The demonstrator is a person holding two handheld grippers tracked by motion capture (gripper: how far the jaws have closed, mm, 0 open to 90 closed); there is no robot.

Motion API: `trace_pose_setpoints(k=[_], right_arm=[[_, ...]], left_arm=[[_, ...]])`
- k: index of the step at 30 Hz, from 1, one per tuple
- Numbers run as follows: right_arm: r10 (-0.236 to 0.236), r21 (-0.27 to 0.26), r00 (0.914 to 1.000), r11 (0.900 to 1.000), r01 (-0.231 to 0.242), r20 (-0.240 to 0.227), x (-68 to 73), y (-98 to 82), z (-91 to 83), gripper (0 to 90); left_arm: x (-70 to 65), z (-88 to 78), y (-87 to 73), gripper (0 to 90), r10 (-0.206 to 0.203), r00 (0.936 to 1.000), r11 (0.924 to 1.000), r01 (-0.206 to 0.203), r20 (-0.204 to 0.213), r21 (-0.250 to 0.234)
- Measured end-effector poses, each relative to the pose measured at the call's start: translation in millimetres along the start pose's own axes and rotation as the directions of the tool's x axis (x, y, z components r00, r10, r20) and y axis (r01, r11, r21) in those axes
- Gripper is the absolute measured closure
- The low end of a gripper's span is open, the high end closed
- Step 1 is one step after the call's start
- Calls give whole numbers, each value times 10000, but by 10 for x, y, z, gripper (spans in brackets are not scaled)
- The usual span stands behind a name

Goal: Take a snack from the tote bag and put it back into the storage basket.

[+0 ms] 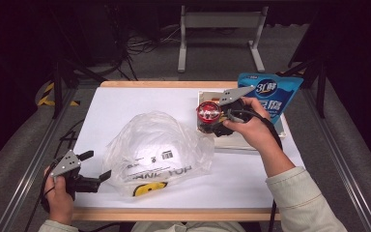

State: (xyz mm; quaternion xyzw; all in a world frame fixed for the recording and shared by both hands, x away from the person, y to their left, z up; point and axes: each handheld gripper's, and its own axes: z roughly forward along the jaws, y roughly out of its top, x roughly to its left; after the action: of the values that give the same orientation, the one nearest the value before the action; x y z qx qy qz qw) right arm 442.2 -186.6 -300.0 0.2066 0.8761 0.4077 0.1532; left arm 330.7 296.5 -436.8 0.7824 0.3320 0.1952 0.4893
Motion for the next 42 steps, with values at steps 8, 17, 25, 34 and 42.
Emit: trace_pose_setpoints(k=[8, 17, 25, 34, 42], right_arm=[[85, -24, 9996, 10000, -85, 287, -128, -123, -82, 257], [344, 167, 9980, 9992, -353, 528, -267, -271, -98, 257], [323, 199, 9971, 9992, -338, 694, -380, -409, -66, 258], [346, 437, 9964, 9983, -381, 778, -483, -571, 18, 257], [492, 576, 9961, 9969, -535, 730, -537, -684, 108, 258]], left_arm=[[-3, 3, 1, 11, 16, 10000, 10000, -16, -3, 19], [-4, 2, 0, 11, 16, 10000, 10000, -16, -6, 17], [-4, 5, -1, 11, 6, 10000, 10000, -6, -30, 36], [-7, 10, -1, 11, 15, 10000, 10000, -15, -13, 44], [-6, 12, -3, 11, 4, 10000, 10000, -4, -4, 34]])
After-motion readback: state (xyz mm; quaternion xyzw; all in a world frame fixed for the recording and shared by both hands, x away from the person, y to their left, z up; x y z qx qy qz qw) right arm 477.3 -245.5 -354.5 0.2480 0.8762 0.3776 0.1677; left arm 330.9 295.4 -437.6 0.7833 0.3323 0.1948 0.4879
